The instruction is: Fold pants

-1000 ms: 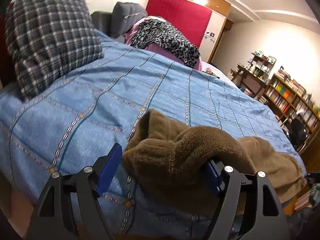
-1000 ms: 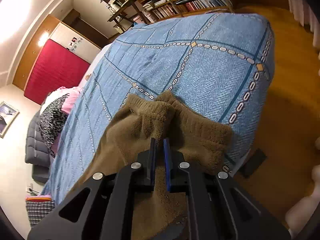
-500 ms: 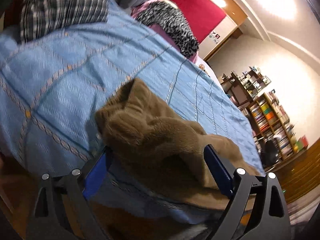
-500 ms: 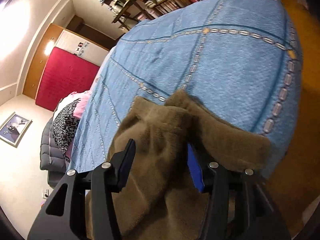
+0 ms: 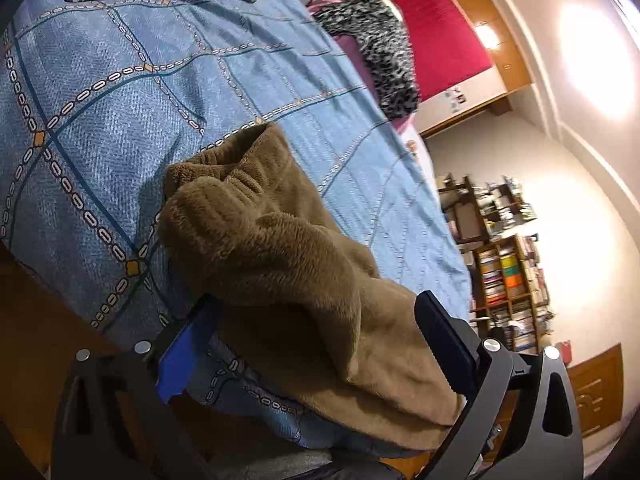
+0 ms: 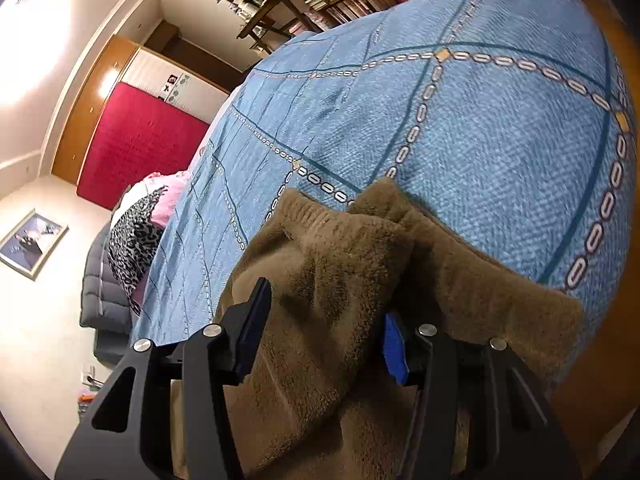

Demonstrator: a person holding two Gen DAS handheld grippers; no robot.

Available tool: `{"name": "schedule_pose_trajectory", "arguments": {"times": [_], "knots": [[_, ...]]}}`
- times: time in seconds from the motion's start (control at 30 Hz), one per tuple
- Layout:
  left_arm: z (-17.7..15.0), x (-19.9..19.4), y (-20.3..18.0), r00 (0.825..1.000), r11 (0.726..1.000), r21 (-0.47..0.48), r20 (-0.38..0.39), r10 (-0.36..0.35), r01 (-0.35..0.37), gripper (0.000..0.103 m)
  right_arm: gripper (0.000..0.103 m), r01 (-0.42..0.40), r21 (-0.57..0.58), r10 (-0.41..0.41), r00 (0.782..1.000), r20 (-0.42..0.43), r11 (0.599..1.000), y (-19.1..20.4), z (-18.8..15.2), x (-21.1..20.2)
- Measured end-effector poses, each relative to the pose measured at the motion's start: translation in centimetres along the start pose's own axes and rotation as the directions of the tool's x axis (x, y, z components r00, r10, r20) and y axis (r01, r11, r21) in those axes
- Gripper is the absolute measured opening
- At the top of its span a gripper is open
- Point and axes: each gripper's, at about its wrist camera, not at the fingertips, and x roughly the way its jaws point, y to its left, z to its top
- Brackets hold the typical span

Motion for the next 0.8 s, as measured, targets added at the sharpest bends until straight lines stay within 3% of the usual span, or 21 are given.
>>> {"name": "schedule_pose_trajectory", "arguments": {"times": [0.17, 0.23, 0.3, 0.33, 0.37, 0.47, 0.57, 0.8], "knots": [[1.5, 2.8, -0.2, 0.991, 0.991, -0.037, -0.062, 0.123, -0.125, 0.097, 0.052, 0.063, -0.061, -0.063, 0.998, -0.002, 0.996, 0.7, 0.3, 0.6], [1.9, 3.5, 0.0, 0.985, 0.985, -0.065, -0.067, 0.157, -0.161, 0.097, 0.046, 0.086, -0.084, -0.086, 0.996, 0.000, 0.993, 1.0, 0.2, 0.8], [2.4, 4.1, 0.3, 0.982, 0.980, -0.086, -0.073, 0.173, -0.179, 0.087, 0.033, 0.122, -0.105, -0.123, 0.992, 0.000, 0.987, 1.2, 0.3, 0.7], [2.7, 4.3, 0.2, 0.979, 0.978, -0.084, -0.080, 0.185, -0.192, 0.072, 0.023, 0.128, -0.108, -0.129, 0.992, 0.000, 0.986, 1.3, 0.3, 0.6], [2.9, 4.5, 0.1, 0.979, 0.978, -0.084, -0.081, 0.185, -0.192, 0.057, 0.018, 0.130, -0.111, -0.130, 0.991, 0.000, 0.985, 1.4, 0.3, 0.4], [3.9, 4.7, -0.3, 0.984, 0.982, -0.090, -0.080, 0.162, -0.169, 0.033, 0.011, 0.119, -0.136, -0.118, 0.993, 0.016, 0.983, 2.3, 0.4, -0.6], [5.3, 4.8, -2.0, 0.987, 0.986, -0.053, -0.054, 0.153, -0.156, 0.027, 0.009, 0.111, -0.175, -0.106, 0.994, 0.042, 0.978, 4.0, 0.6, -1.6], [10.5, 6.0, -8.0, 0.998, 0.997, 0.052, 0.002, 0.058, -0.058, 0.025, 0.009, 0.068, -0.181, -0.051, 0.994, 0.095, 0.981, 7.4, 2.9, -3.2]]}}
